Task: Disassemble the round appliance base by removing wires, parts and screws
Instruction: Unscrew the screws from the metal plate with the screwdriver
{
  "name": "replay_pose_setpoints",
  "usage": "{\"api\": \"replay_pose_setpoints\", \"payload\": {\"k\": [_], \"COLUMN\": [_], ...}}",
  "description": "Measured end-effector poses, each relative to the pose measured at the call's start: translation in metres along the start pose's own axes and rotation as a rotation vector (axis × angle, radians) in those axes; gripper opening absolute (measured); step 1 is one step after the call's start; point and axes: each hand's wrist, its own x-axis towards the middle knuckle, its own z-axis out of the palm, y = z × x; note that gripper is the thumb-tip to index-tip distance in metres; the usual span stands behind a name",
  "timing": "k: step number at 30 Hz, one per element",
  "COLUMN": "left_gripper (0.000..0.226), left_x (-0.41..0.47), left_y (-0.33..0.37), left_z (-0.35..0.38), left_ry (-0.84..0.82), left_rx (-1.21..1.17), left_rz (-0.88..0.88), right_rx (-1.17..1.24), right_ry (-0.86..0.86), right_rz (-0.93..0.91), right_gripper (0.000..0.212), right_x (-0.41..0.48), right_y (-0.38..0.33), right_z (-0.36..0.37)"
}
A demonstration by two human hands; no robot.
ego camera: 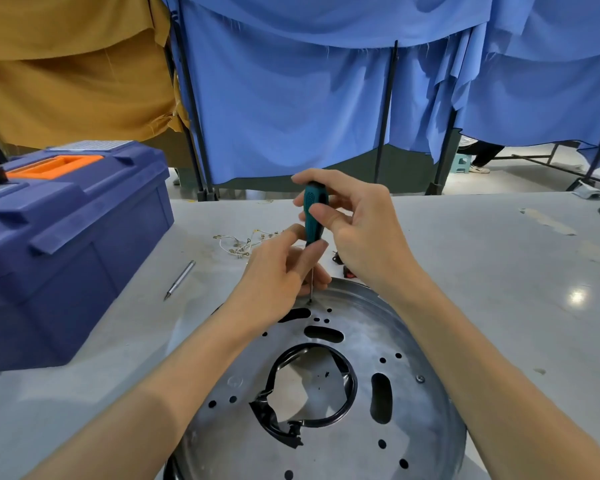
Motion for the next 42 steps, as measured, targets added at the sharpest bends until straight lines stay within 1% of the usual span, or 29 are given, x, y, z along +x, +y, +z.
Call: {"api": "replay_pose_setpoints", "payload": {"k": [3,4,7,10,12,16,20,23,27,30,33,35,37,39,42], "left_gripper": [0.014,0.016,0.024,0.022,0.019,0.018,0.026,0.014,0.011,0.015,0.022,0.017,0.011,0.007,0.005], "left_x": [0.0008,0.0007,-0.0002,-0.0014,-0.0014,-0.0012,-0.001,-0.0015,-0.0006,-0.0008,-0.0013,-0.0013,-0.0009,0.0,0.0009], "left_y": [0.0016,0.0022,0.003,0.0032,0.0034,0.0038,0.0031,0.0016,0.0012,0.001,-0.0003,-0.0008,-0.0012,-0.0019,-0.0026], "left_z": [-0.0015,-0.0018,-0.001,0.0008,0.001,-0.0011,-0.0015,-0.0003,-0.0002,-0.0017,-0.002,-0.0011,0.0,-0.0004,-0.0019], "left_ry": [0.013,0.015,0.021,0.004,-0.002,0.014,0.043,0.018,0.016,0.028,0.038,0.027,0.006,0.01,0.023], "left_rx": [-0.018,-0.024,-0.034,-0.019,-0.009,-0.003,-0.014,-0.01,-0.005,-0.006,-0.013,-0.02,-0.013,-0.016,-0.02], "left_rz": [-0.019,-0.023,-0.029,-0.027,-0.022,-0.023,-0.035,-0.023,-0.006,-0.002,-0.014,-0.016,-0.003,0.007,0.015], "right_rx": [0.014,-0.008,-0.03,-0.049,-0.059,0.013,-0.028,-0.033,0.029,0.008,-0.018,-0.018,-0.028,-0.037,-0.006], "right_ry": [-0.021,-0.013,0.033,0.071,0.049,0.009,0.035,0.029,-0.016,-0.018,0.009,0.026,0.016,-0.013,-0.039], "right_rz": [0.002,-0.002,-0.011,0.0,0.005,0.01,-0.015,-0.009,0.004,0.005,-0.005,0.0,-0.002,-0.013,-0.006], "right_gripper": [0.027,0.026,0.033,0.043,0.041,0.029,0.038,0.045,0.032,0.025,0.03,0.038,0.042,0.038,0.025], "right_x": [-0.001,-0.0012,-0.001,-0.0007,-0.0007,-0.0013,-0.0009,-0.0006,-0.0009,-0.0018,-0.0007,0.0001,0.0002,-0.0004,-0.0011], "right_y": [-0.0002,-0.0003,-0.0015,-0.0007,0.0001,-0.0008,-0.0015,-0.0015,-0.0017,-0.0023,-0.0023,-0.0013,-0.0003,0.0004,0.0017], "right_z": [0.0045,0.0053,0.0038,-0.0012,-0.0014,0.0038,0.0032,0.0009,0.0017,0.0054,0.0032,0.0011,0.0001,0.0006,0.0039]}}
